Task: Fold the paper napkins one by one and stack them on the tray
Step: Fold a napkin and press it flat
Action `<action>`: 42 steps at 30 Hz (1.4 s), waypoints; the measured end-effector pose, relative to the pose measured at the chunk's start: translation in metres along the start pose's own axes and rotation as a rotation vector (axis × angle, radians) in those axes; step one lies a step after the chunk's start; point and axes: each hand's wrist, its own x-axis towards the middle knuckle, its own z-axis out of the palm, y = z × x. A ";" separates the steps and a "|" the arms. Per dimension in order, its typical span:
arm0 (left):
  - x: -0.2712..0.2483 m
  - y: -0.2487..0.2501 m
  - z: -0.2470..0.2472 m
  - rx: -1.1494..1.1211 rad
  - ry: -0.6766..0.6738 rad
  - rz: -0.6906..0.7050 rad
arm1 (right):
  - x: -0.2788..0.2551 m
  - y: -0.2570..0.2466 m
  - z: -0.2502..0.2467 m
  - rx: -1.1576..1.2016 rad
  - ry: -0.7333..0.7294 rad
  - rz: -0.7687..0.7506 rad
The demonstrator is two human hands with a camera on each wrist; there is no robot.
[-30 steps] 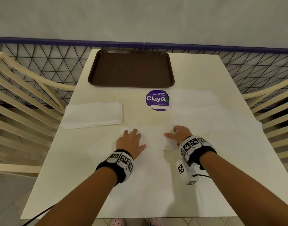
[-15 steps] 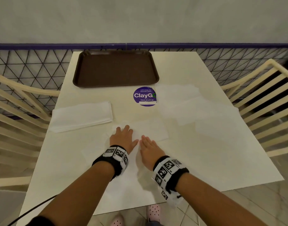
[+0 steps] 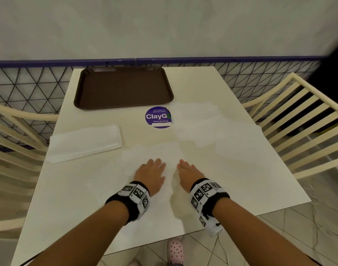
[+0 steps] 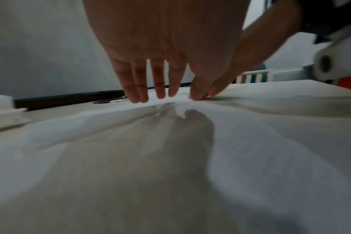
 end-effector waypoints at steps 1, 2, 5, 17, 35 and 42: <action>-0.001 0.007 0.003 0.013 -0.028 0.040 | 0.001 0.000 -0.003 -0.008 -0.001 0.004; -0.002 0.012 0.006 0.030 -0.049 0.045 | 0.003 -0.001 -0.004 -0.013 -0.001 0.013; -0.006 0.012 0.010 0.052 -0.053 -0.026 | 0.004 -0.002 -0.014 -0.034 0.002 0.033; -0.042 -0.052 0.016 0.086 0.055 -0.171 | 0.017 -0.011 -0.051 -0.346 -0.006 -0.161; 0.013 -0.036 -0.021 0.080 -0.294 -0.202 | 0.045 -0.010 -0.053 -0.514 0.025 -0.391; 0.017 -0.094 -0.060 0.028 -0.086 -0.250 | 0.052 -0.016 -0.133 -0.538 0.273 -0.407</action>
